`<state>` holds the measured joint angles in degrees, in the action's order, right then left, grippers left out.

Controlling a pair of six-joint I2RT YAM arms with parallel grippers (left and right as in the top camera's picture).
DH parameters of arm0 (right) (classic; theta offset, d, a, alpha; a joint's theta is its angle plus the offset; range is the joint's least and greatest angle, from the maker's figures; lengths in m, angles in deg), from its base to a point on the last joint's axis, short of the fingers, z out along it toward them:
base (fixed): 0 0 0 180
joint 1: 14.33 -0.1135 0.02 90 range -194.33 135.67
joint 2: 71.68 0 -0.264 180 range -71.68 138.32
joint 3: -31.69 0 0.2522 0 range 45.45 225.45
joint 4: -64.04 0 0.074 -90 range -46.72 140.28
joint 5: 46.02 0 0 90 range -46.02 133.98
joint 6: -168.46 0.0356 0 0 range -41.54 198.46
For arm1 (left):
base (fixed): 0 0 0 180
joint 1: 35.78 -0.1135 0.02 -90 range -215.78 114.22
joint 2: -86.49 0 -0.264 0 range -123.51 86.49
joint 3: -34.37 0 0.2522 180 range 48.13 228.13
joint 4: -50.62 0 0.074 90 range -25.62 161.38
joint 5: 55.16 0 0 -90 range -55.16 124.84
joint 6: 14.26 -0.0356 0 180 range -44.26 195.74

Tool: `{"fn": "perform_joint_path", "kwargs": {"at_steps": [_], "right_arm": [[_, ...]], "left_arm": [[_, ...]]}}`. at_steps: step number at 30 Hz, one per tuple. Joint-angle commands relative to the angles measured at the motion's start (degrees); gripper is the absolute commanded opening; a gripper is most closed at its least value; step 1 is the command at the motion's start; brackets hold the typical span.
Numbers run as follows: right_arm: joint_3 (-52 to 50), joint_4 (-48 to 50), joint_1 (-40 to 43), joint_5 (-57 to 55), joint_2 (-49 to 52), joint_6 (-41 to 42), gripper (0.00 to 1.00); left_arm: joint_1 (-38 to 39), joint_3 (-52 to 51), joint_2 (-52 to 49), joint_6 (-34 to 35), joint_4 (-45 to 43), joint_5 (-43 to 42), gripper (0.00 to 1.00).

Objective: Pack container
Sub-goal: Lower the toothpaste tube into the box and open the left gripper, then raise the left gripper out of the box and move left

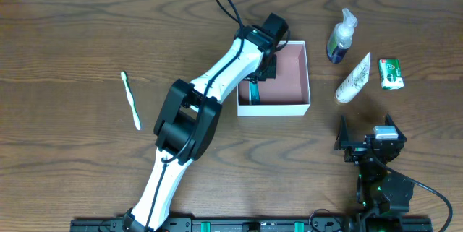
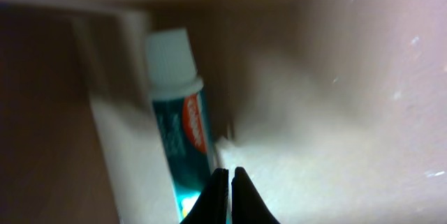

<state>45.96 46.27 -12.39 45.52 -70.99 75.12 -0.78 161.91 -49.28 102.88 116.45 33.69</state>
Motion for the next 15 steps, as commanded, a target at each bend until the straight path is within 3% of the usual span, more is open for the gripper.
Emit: {"fn": "perform_joint_path", "kwargs": {"at_steps": [1, 15], "right_arm": [[-0.20, -0.09, -0.83, 0.00, -0.31, 0.72, 0.99], [-0.20, -0.09, -0.83, 0.00, -0.31, 0.72, 0.99]], "left_arm": [[0.70, -0.31, -1.29, -0.74, 1.75, 4.07, 0.06], [0.70, -0.31, -1.29, -0.74, 2.27, 5.64, 0.06]]}}
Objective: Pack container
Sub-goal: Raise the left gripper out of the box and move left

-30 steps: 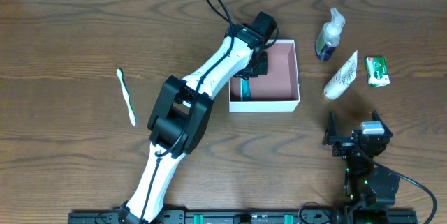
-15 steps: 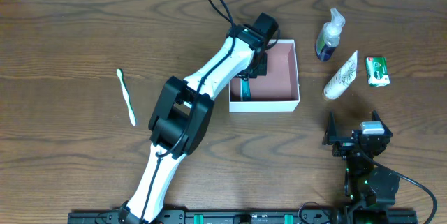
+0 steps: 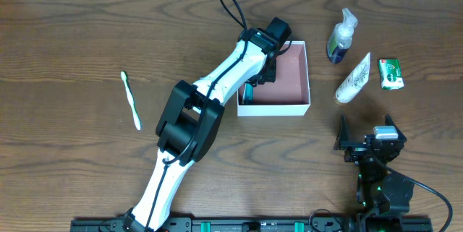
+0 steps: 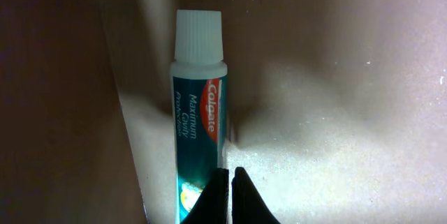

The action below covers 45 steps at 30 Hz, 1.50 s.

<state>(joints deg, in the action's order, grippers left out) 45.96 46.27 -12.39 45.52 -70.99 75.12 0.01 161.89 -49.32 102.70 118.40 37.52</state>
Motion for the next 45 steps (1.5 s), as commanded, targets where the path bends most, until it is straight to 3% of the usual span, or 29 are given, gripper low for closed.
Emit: {"fn": "perform_joint_path", "kwargs": {"at_steps": [1, 28, 45], "right_arm": [[-0.20, -0.09, -0.83, 0.00, -0.31, 0.72, 0.99], [-0.20, -0.09, -0.83, 0.00, -0.31, 0.72, 0.99], [-0.20, -0.09, -0.83, 0.00, -0.31, 0.72, 0.99]], "left_arm": [[-0.09, -0.28, -1.25, -0.57, 0.33, 2.21, 0.06], [-0.09, 2.05, -1.11, -0.13, 1.62, 5.75, 0.06], [-1.11, 12.74, 4.50, -0.42, 4.44, 5.75, 0.06]]}}
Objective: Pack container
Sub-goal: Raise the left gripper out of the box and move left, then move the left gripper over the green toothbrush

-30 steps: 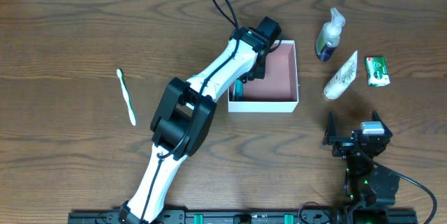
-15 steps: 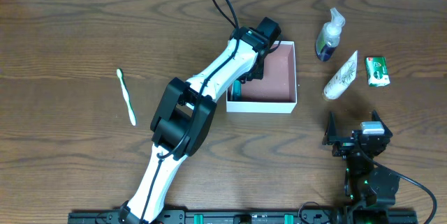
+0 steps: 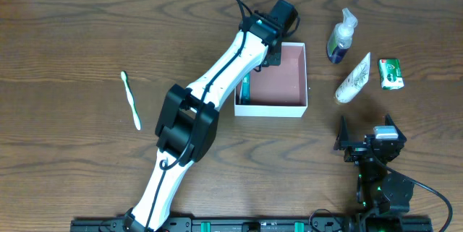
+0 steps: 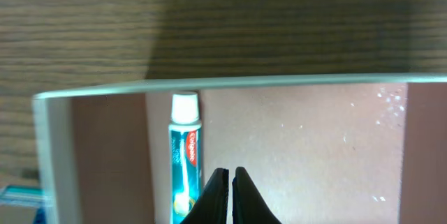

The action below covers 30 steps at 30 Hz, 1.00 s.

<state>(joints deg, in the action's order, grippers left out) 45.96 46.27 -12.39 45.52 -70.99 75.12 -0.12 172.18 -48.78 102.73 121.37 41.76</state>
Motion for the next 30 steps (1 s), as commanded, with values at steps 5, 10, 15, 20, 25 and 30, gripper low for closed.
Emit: {"fn": "perform_joint_path", "kwargs": {"at_steps": [5, 10, 15, 20, 25, 30], "right_arm": [[-0.20, -0.09, -0.83, 0.00, -0.31, 0.72, 0.99], [-0.20, -0.09, -0.83, 0.00, -0.31, 0.72, 0.99], [-0.20, -0.09, -0.83, 0.00, -0.31, 0.72, 0.99], [-0.20, -0.09, -0.83, 0.00, -0.31, 0.72, 0.99], [-0.20, -0.09, -0.83, 0.00, -0.31, 0.72, 0.99], [-0.20, -0.09, -0.83, 0.00, -0.31, 0.72, 0.99]], "left_arm": [[-4.28, 2.62, 10.88, -3.21, 9.05, 1.53, 0.17], [-10.10, 2.60, 17.29, -4.87, 19.37, 1.60, 0.26], [-16.96, 2.16, 18.32, -4.63, 29.81, 1.68, 0.27], [-21.09, -2.49, 18.29, -4.68, 31.19, 1.33, 0.29], [-25.86, -7.37, 18.29, -2.86, 29.55, 1.31, 0.33], [-32.81, -12.11, 18.29, -0.11, 28.59, 1.25, 0.33]]}}
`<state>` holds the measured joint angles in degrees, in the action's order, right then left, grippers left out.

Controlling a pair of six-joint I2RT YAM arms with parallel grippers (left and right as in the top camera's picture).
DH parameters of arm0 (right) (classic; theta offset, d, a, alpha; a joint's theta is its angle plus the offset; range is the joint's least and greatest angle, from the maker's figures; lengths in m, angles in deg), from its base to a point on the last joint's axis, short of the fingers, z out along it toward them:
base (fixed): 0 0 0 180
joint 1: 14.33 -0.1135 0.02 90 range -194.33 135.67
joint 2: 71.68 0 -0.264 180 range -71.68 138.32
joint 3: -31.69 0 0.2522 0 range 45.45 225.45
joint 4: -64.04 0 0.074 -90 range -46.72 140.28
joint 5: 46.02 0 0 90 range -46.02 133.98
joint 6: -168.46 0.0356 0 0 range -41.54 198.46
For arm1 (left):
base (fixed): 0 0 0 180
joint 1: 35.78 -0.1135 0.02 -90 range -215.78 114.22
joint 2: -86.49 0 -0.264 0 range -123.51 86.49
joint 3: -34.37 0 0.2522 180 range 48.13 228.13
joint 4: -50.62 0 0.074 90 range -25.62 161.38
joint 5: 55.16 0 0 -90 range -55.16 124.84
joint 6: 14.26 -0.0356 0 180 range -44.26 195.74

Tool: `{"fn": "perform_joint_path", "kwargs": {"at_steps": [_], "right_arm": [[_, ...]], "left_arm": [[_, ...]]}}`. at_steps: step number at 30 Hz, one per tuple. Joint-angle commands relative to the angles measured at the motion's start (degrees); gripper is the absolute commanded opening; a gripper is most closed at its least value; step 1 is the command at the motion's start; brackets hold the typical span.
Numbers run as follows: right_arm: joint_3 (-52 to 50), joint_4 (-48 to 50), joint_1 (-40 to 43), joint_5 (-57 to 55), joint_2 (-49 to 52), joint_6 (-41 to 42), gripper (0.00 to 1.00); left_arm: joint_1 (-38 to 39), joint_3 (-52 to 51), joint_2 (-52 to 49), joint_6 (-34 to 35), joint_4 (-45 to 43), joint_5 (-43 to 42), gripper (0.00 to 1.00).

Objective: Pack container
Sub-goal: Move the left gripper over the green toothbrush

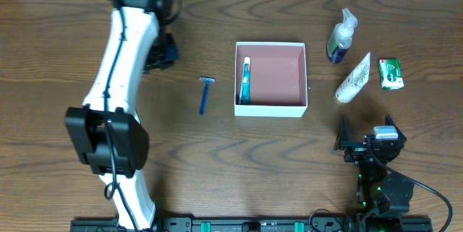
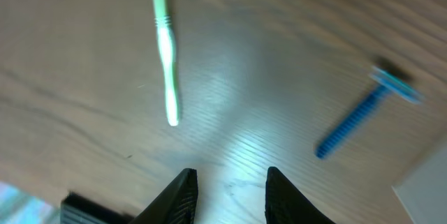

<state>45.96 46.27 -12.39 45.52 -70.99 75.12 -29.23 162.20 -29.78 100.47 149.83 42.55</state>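
Observation:
The white box [image 1: 304, 73] with a pink floor stands mid-table, and a teal toothpaste tube [image 1: 246, 80] lies along its left wall. A blue razor [image 1: 206, 95] lies on the wood left of the box; it also shows in the left wrist view, razor [image 2: 363, 112]. A green-and-white toothbrush [image 2: 164, 49] lies further left, hidden under my arm in the overhead view. My left gripper [image 1: 160, 53] hangs open and empty over bare wood between toothbrush and razor, gripper [image 2: 227, 182]. My right gripper [image 1: 367, 134] rests near the front right, its tips apart.
A soap pump bottle [image 1: 340, 37], a white patterned tube [image 1: 353, 79] and a small green pack [image 1: 391, 73] lie right of the box. One corner of the box [image 2: 426, 182] shows at the wrist view's right edge.
My left gripper was shut over the box's far wall; now it is far to the left, open, above the wood near the toothbrush and razor. The toothpaste stays in the box.
My left gripper was shut inside the box beside the toothpaste lying along the left wall. It then stood higher, over the far rim, still shut, with the tube left behind. Now it is open over the table's left part, by the toothbrush.

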Motion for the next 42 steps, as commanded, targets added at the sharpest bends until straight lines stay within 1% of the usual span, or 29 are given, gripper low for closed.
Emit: {"fn": "perform_joint_path", "kwargs": {"at_steps": [1, 8, 14, 18, 22, 26, 31, 36, 42], "right_arm": [[-0.20, -0.09, -0.83, 0.00, -0.31, 0.72, 0.99], [-0.20, -0.09, -0.83, 0.00, -0.31, 0.72, 0.99], [-0.20, -0.09, -0.83, 0.00, -0.31, 0.72, 0.99], [-0.20, -0.09, -0.83, 0.00, -0.31, 0.72, 0.99], [-0.20, -0.09, -0.83, 0.00, -0.31, 0.72, 0.99], [-0.20, -0.09, -0.83, 0.00, -0.31, 0.72, 0.99], [-0.20, -0.09, -0.83, 0.00, -0.31, 0.72, 0.99], [-0.20, -0.09, -0.83, 0.00, -0.31, 0.72, 0.99], [-0.20, -0.09, -0.83, 0.00, -0.31, 0.72, 0.99]], "left_arm": [[-5.03, -3.37, -0.70, 2.12, -0.28, 0.26, 0.33], [-10.54, -13.84, -0.70, -1.36, -9.38, -5.97, 0.33], [-13.27, -20.52, -0.70, -4.57, -15.26, -6.47, 0.33], [-15.32, -21.33, -0.70, -5.29, -17.27, -6.47, 0.33], [-17.51, -21.38, -0.74, -10.47, -19.28, -6.49, 0.33], [-18.18, -21.38, -1.22, -13.64, -20.41, -7.10, 0.33], [-18.21, -21.38, -2.51, -14.10, -21.97, -7.10, 0.33], [-18.21, -21.38, -4.13, -17.05, -23.67, -8.57, 0.33], [-18.27, -21.40, -5.46, -17.25, -25.05, -8.57, 0.33]]}}
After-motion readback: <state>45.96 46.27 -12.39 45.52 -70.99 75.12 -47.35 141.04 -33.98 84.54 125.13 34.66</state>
